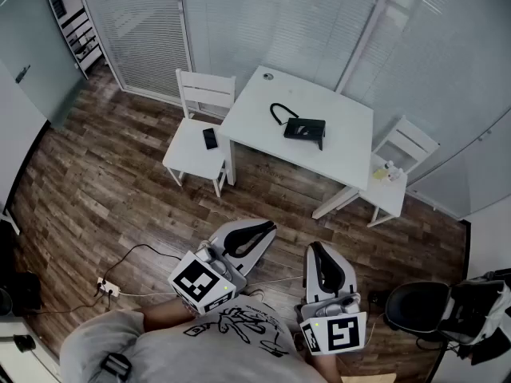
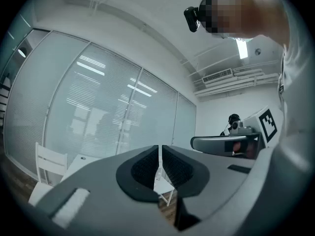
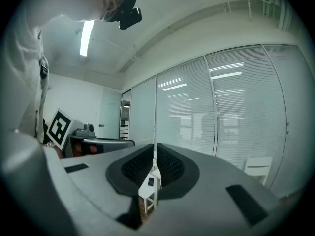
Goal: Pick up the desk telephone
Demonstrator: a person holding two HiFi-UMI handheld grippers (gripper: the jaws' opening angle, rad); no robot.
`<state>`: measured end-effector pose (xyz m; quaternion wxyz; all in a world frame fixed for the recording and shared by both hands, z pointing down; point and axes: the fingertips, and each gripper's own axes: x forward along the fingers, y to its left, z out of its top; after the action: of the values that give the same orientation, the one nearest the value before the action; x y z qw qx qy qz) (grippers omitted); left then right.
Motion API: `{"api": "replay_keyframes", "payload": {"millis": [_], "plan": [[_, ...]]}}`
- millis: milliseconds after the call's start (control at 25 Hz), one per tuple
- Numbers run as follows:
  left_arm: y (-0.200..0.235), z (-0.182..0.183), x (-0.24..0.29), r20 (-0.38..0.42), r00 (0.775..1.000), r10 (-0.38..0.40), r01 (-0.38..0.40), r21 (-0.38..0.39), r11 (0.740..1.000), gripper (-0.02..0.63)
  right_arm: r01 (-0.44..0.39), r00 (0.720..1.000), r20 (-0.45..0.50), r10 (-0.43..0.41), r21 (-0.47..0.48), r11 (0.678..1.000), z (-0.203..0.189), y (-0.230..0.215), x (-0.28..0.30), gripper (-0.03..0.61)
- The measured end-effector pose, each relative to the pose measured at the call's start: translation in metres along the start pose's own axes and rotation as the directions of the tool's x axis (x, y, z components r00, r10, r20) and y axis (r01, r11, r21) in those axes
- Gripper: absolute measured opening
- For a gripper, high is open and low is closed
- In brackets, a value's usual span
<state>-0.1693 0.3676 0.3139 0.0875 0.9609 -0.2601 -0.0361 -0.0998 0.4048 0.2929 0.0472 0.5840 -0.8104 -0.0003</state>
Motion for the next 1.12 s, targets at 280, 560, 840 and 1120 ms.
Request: {"api": "replay_keyframes", "payload": {"millis": [280, 560, 840, 1120], "plan": [[0.023, 0.003, -0.006, 0.009, 1.0, 0.004, -0.004, -0.012, 1.0, 0.023, -0.002, 1.0, 0.002, 0.002, -0.004, 1.0, 0.001, 0.009, 0.024, 0.018], [0.062, -0.001, -0.025, 0.001, 1.0, 0.027, -0.027, -0.018, 0.999, 0.023, 0.013, 1.0, 0.007, -0.013, 0.025, 1.0, -0.004, 0.026, 0.051, 0.018], [0.087, -0.006, -0.027, -0.014, 0.999, 0.043, -0.043, -0.031, 0.999, 0.023, 0.015, 1.0, -0.019, -0.014, 0.056, 0.998, -0.016, 0.026, 0.072, 0.02], [0.1, -0.005, 0.006, -0.013, 0.999, 0.052, -0.052, -0.031, 0.998, 0.023, 0.007, 1.0, -0.011, -0.006, 0.053, 0.999, -0.019, 0.0, 0.095, 0.018]]}}
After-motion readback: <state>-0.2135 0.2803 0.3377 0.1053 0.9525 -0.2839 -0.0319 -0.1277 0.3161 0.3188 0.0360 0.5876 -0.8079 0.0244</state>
